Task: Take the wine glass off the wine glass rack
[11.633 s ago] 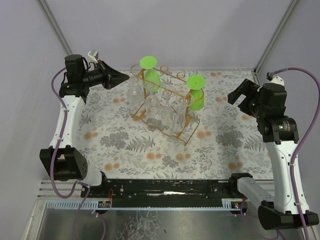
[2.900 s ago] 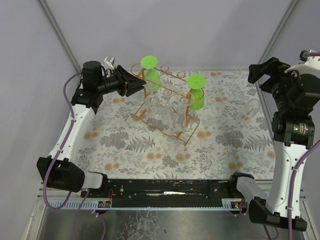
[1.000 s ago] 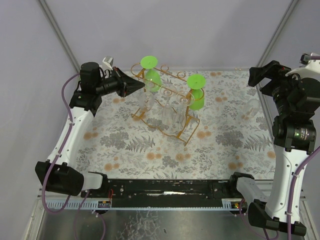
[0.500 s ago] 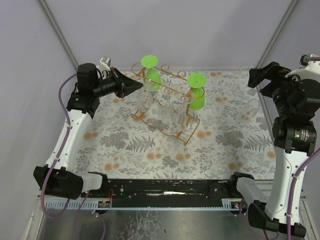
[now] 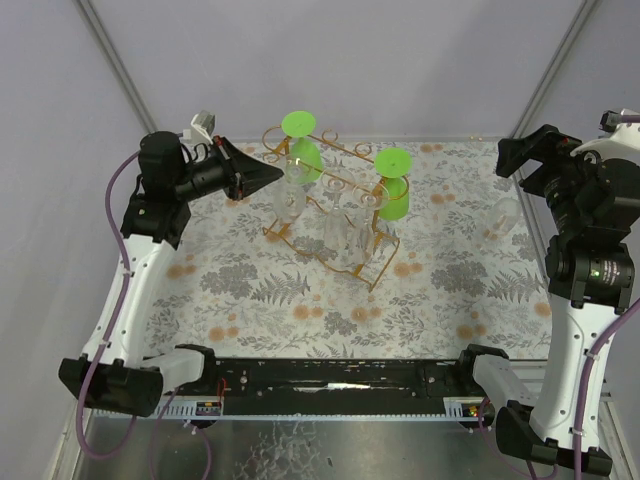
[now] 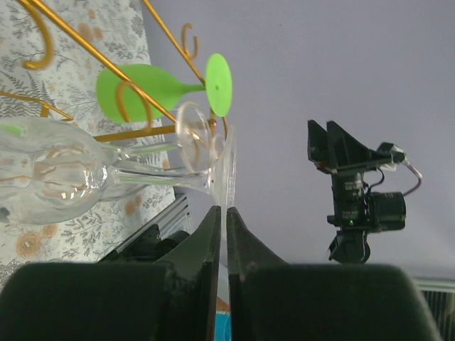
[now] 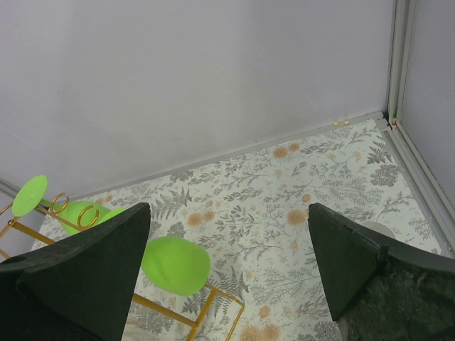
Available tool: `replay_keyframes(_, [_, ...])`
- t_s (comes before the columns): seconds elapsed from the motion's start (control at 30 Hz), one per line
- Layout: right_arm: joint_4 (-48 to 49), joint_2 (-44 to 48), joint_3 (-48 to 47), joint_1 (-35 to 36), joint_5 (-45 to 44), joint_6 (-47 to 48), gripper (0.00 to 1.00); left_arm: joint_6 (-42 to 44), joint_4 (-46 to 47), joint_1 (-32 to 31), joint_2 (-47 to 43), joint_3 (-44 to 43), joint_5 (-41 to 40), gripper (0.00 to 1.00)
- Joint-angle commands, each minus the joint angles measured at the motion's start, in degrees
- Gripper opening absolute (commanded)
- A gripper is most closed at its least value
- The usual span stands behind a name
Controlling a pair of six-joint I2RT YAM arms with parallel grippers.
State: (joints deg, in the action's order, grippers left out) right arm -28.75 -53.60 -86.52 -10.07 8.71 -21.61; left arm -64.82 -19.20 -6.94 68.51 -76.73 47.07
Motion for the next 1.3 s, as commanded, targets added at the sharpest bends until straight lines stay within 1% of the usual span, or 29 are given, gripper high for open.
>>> replay_keyframes(0.0, [-0.5, 0.1, -3.0, 0.3, 2.3, -0.5, 0.99, 1.6, 1.9, 0.6, -4.5, -1.8, 3.3, 0.0])
replay_keyframes(0.17, [-1.9, -0.2, -3.5, 0.3, 3.6, -0.9, 0.99, 3.7, -2.1, 0.6, -8.4, -1.8, 2.0, 0.0])
replay_keyframes(0.27, [-2.8, -0.2, -3.7, 0.3, 4.2, -1.3, 0.99, 6.4, -4.7, 0.8, -10.9, -2.5, -1.1, 0.0])
replay_keyframes(0.4, [-3.3, -0.4, -4.3, 0.3, 5.4, -1.9, 0.99, 10.0, -5.6, 0.9, -13.8, -3.8, -4.8, 0.0])
replay_keyframes(0.53, [-4.2, -1.3, -6.3, 0.3, 6.2, -2.3, 0.99, 14.0, -4.5, 1.0, -14.8, -5.9, -4.4, 0.0])
replay_keyframes(0.6, [-6.3, -2.7, -8.7, 0.3, 6.4, -3.6, 0.99, 18.6, -3.3, 1.0, -14.4, -7.5, -3.2, 0.0])
replay_keyframes(0.73, [-15.2, -9.7, -19.4, 0.3, 10.1, -6.1, 0.99, 30.6, -1.4, 0.9, -13.1, -10.5, -0.3, 0.0])
replay_keyframes(0.83, [-17.1, -13.6, -23.7, 0.3, 14.5, -8.4, 0.99, 38.5, -0.2, 0.9, -11.0, -13.1, 2.9, 0.0])
replay_keyframes(0.93, [-17.3, -16.2, -26.4, 0.3, 19.8, -11.1, 0.99, 44.7, 1.0, 0.8, -8.6, -15.8, 6.4, 0.0])
replay_keyframes(1.07, [-20.4, -19.7, -29.4, 0.3, 26.4, -12.6, 0.99, 53.2, 1.7, -0.9, -5.4, -19.9, 10.9, 0.0])
replay_keyframes(1.17, [-21.5, -20.3, -29.1, 0.3, 29.7, -13.7, 0.99, 59.7, 1.4, -3.6, -3.1, -22.8, 12.4, 0.0])
replay_keyframes(1.27, [-21.5, -20.1, -28.3, 0.3, 32.2, -14.8, 0.99, 66.5, -2.0, -7.7, -0.4, -26.4, 12.0, 0.0])
